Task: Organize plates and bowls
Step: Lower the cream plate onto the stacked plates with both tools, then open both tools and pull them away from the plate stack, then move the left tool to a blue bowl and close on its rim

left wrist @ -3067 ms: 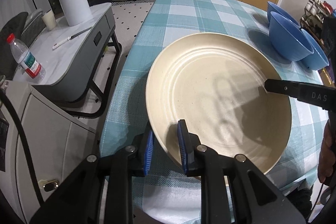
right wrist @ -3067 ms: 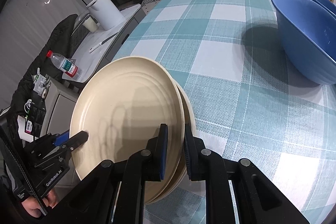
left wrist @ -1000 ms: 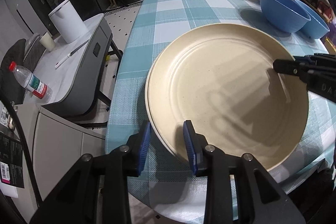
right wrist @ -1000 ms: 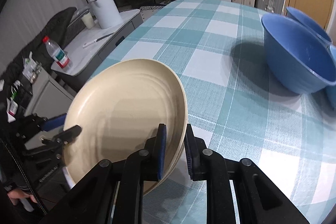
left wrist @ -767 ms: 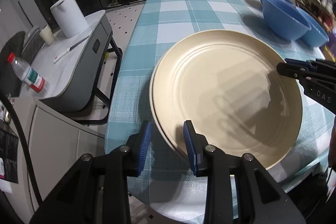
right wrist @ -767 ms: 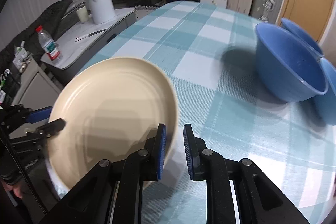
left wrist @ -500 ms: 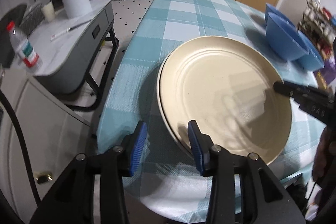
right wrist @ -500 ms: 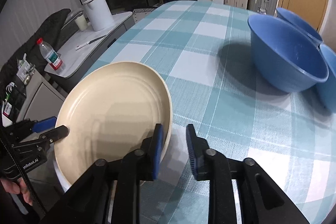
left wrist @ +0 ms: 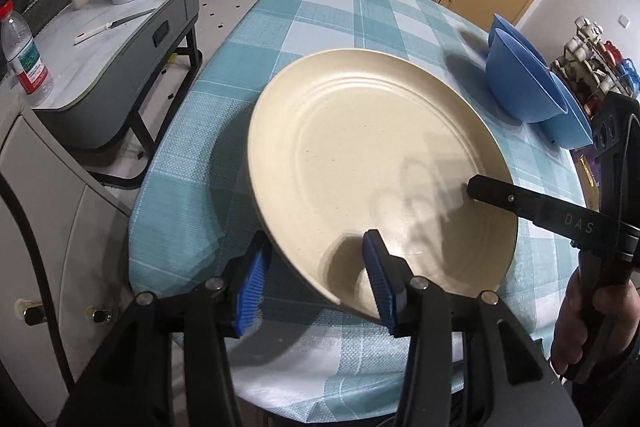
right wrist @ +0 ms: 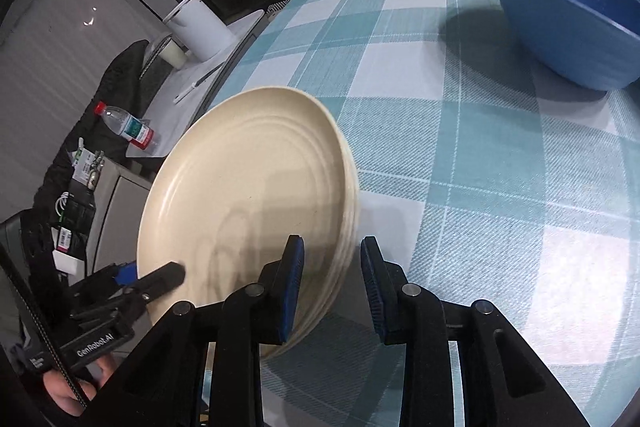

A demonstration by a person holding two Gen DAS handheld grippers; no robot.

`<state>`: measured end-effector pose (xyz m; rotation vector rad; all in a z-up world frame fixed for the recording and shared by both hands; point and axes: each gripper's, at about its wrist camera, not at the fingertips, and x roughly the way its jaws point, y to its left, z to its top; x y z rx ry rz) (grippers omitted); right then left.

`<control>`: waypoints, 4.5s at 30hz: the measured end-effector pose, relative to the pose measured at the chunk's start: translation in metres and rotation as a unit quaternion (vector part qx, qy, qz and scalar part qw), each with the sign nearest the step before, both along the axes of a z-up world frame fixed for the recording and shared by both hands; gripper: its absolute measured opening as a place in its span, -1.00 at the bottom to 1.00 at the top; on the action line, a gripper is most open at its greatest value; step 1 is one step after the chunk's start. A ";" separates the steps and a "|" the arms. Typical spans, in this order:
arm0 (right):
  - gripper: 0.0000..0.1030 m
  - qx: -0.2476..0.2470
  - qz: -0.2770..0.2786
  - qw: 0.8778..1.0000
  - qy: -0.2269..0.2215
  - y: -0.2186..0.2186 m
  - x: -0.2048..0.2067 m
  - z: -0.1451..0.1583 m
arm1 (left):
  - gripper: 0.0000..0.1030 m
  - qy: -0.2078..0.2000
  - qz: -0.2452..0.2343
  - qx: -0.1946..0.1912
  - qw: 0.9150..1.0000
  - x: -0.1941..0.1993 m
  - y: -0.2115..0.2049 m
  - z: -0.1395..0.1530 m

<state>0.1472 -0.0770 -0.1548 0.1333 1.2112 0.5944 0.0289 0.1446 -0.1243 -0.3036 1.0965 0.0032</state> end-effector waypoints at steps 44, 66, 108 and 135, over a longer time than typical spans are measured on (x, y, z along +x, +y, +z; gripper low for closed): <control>-0.34 -0.024 -0.037 0.999 -0.021 -0.005 0.063 -0.002 | 0.05 0.004 -0.030 0.014 0.999 0.075 -0.018 -0.002; 0.04 0.028 -0.108 0.986 -0.123 -0.072 0.019 0.068 | 0.06 -0.050 -0.018 0.041 0.998 0.048 -0.026 0.051; 0.74 0.021 -0.187 0.927 -0.326 -0.230 -0.028 0.124 | 0.71 -0.063 -0.121 0.058 0.989 0.198 -0.206 0.059; 0.74 0.046 -0.173 0.941 -0.286 -0.235 0.005 0.093 | -0.48 0.008 -0.136 -0.006 0.991 0.255 -0.216 0.026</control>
